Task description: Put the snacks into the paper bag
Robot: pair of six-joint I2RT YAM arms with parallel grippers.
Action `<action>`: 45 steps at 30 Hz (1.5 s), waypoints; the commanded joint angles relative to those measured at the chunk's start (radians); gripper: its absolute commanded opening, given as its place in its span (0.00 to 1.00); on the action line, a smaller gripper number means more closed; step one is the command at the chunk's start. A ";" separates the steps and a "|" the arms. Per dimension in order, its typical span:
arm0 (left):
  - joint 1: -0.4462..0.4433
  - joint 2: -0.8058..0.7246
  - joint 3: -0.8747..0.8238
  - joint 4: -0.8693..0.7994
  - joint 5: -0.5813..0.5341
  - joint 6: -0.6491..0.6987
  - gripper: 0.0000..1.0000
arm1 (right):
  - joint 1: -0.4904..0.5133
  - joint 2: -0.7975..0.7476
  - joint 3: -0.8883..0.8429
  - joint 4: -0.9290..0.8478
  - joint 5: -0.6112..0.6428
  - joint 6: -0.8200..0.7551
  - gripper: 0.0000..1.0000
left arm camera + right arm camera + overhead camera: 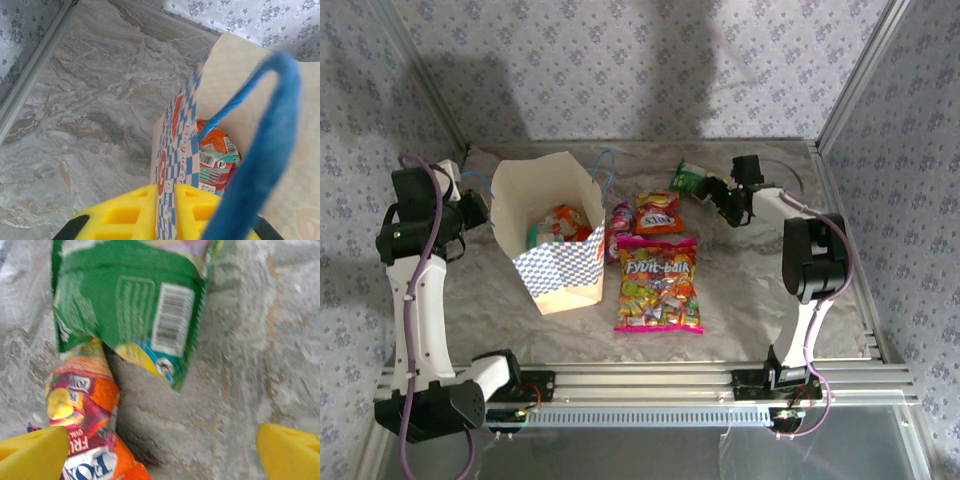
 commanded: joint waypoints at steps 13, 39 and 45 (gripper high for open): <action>-0.013 0.038 0.013 0.025 -0.013 0.014 0.16 | -0.007 0.164 0.169 0.036 -0.001 0.013 0.96; -0.049 0.064 0.040 0.013 -0.044 0.013 0.16 | -0.005 0.317 0.331 -0.006 -0.019 0.053 0.75; -0.052 0.062 0.038 0.006 -0.053 0.014 0.16 | -0.005 0.326 0.337 -0.041 -0.002 0.044 0.44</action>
